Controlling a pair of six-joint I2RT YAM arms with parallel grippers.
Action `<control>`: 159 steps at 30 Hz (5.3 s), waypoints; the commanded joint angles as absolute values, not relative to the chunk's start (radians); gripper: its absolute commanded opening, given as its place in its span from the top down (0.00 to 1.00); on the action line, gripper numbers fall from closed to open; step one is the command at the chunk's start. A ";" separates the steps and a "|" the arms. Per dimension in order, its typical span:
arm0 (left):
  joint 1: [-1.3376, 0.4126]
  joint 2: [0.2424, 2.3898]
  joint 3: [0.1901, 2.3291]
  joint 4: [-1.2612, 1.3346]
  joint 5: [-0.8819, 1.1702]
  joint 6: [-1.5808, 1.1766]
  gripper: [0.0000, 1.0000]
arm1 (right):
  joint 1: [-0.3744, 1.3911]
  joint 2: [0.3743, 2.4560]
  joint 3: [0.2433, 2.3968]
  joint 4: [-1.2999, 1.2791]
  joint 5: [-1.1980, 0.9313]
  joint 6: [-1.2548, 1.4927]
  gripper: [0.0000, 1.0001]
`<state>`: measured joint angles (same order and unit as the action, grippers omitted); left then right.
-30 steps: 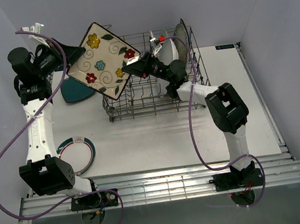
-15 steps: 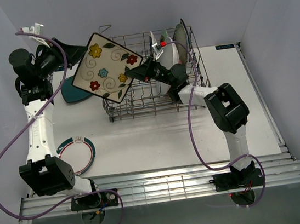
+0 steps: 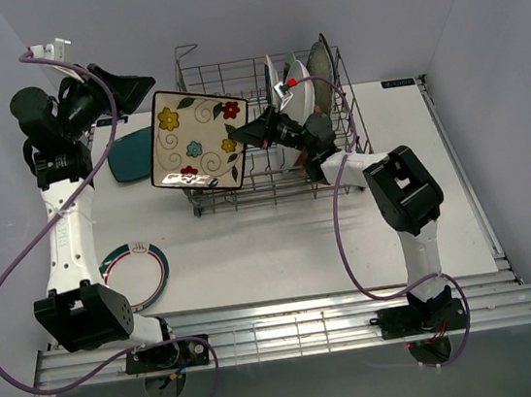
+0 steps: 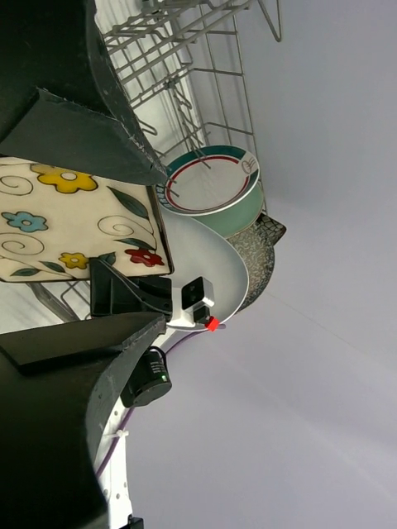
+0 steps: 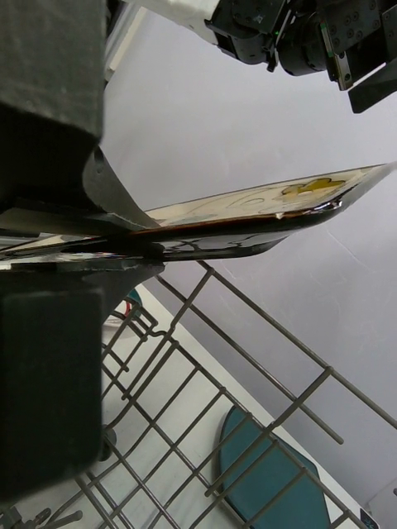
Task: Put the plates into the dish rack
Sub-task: Insert the plate into the dish rack.
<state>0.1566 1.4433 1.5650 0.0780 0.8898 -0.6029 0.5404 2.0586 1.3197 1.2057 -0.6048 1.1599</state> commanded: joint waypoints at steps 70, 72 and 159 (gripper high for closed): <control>0.155 1.157 1.282 -0.052 0.624 -0.230 0.09 | 0.422 1.683 1.569 0.741 -0.222 0.902 0.92; 0.155 1.157 1.279 -0.051 0.624 -0.230 0.09 | 0.420 1.678 1.592 0.706 -0.213 0.875 0.92; 0.155 1.196 1.247 -0.040 0.663 -0.222 0.09 | 0.890 1.830 2.152 -0.084 0.831 -0.245 0.92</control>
<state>0.1551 1.2022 1.2510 -0.0502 0.6464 -0.2325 0.8768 1.8721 2.1109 -0.2733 0.7361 -0.2081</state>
